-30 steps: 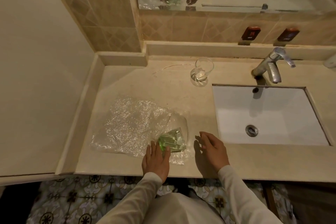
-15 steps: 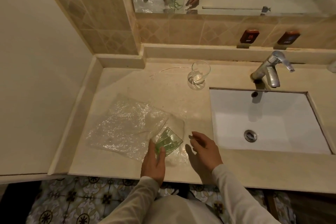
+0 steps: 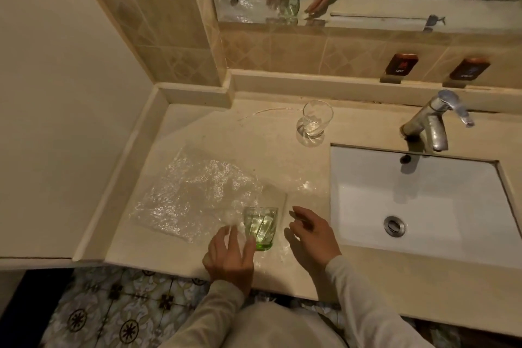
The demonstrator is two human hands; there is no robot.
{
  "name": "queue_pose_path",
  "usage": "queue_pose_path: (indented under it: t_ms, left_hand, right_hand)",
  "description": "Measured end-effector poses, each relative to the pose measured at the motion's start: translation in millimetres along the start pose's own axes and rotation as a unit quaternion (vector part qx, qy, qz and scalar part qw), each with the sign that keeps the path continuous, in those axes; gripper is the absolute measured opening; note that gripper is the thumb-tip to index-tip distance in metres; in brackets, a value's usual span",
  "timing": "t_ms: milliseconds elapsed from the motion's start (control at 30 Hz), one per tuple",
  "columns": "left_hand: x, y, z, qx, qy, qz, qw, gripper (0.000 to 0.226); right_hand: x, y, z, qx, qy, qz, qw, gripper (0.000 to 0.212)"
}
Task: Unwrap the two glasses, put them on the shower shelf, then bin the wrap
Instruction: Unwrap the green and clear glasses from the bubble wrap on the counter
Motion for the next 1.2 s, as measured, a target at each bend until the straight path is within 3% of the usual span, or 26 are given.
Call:
queue_pose_path:
  t_ms: [100,200,267,400,500,667,833,1000,1100,1200]
  left_hand:
    - [-10,20,-22,0.104,-0.068,-0.052,0.991,0.039]
    - [-21,16,-47,0.168,-0.102,0.008,0.980,0.038]
    - [-23,8,-57,0.182,-0.071,0.061,0.979,0.045]
    - [-25,-4,-56,0.152,-0.033,0.089,0.984,0.055]
    - [-28,-10,-46,0.145,0.018,0.107,0.983,0.048]
    - [-27,-22,-40,0.170,0.086,0.159,0.969,0.051]
    - [-28,-24,-43,0.194,0.115,0.154,0.962,0.049]
    - [-23,-24,-53,0.200,0.104,0.147,0.963,0.048]
    - [-24,-20,-61,0.204,0.097,0.140,0.964,0.048]
    - [-26,-15,-70,0.239,0.087,0.127,0.959,0.051]
  right_hand:
    - [-4,-5,7,0.000,-0.006,0.023,1.000,0.058]
    - [-6,-12,13,0.015,0.012,0.042,0.999,0.075]
    - [-7,-18,13,0.005,0.011,0.049,0.999,0.075]
    - [-10,-27,14,-0.021,0.008,0.070,0.997,0.084]
    - [-13,-30,16,-0.003,0.022,0.073,0.997,0.089]
    - [-15,-33,18,0.040,0.014,0.076,0.996,0.080]
    - [-13,-31,26,0.091,0.016,0.063,0.994,0.086]
    - [-7,-24,32,0.110,0.026,0.042,0.993,0.064]
    - [-7,-16,36,0.095,0.023,0.039,0.994,0.068]
    - [-9,-6,45,0.065,0.016,0.032,0.997,0.086]
Point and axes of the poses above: each hand's wrist, its own x-axis away from the middle knuckle, its own y-axis out of the back of the hand, z = x × y, the point moved 6 cm from there along -x, towards the middle knuckle, and after that the axes turned 2 degrees about x, right-handed, at the moved point
